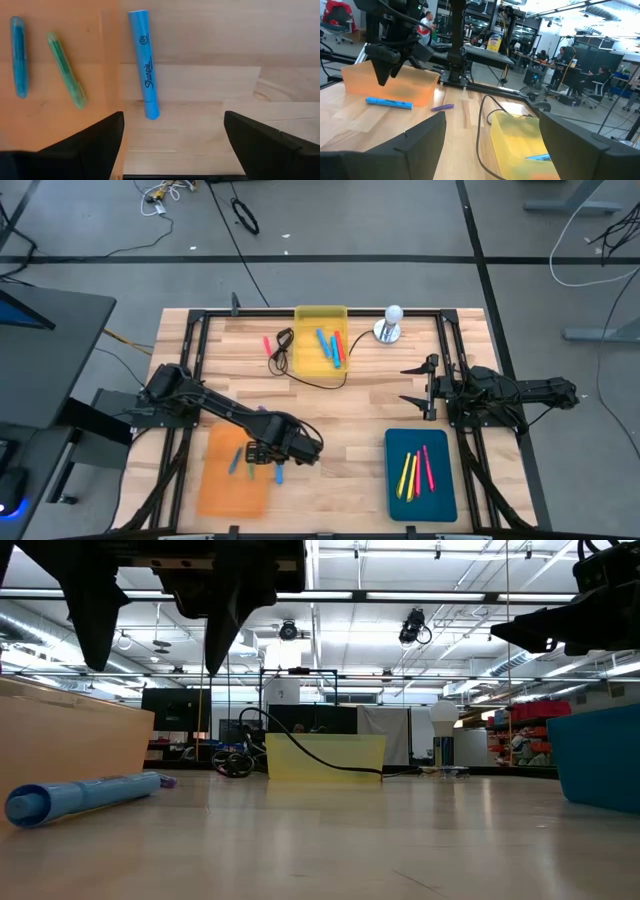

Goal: Pick & Place Markers
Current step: Put the blue highlighter into the yellow bin

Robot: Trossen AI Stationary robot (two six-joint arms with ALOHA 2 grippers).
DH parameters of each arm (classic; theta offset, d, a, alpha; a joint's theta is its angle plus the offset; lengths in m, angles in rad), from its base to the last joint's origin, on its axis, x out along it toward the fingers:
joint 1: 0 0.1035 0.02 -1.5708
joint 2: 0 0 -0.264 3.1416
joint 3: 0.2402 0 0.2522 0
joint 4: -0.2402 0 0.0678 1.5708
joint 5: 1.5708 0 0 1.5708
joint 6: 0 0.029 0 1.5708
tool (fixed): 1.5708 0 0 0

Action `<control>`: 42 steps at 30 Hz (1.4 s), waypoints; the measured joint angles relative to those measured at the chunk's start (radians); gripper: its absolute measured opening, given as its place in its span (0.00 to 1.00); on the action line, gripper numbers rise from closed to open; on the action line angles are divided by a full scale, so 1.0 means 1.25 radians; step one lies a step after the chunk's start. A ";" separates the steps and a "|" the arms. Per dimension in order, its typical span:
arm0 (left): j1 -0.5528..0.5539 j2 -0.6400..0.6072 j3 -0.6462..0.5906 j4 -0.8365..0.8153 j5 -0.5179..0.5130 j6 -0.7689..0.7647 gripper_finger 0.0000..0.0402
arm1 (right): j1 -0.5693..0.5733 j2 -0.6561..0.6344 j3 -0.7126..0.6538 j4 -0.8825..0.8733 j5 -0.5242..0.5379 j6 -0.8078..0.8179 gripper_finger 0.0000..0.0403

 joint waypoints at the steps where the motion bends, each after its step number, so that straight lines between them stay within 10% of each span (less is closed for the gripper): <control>1: 0.001 0.006 0.001 0.000 0.004 0.003 0.87 | 0.000 0.000 0.000 0.000 0.000 0.000 0.80; 42: -0.011 0.143 -0.043 0.126 0.040 -0.009 0.87 | 0.000 0.000 0.000 0.000 0.000 0.000 0.80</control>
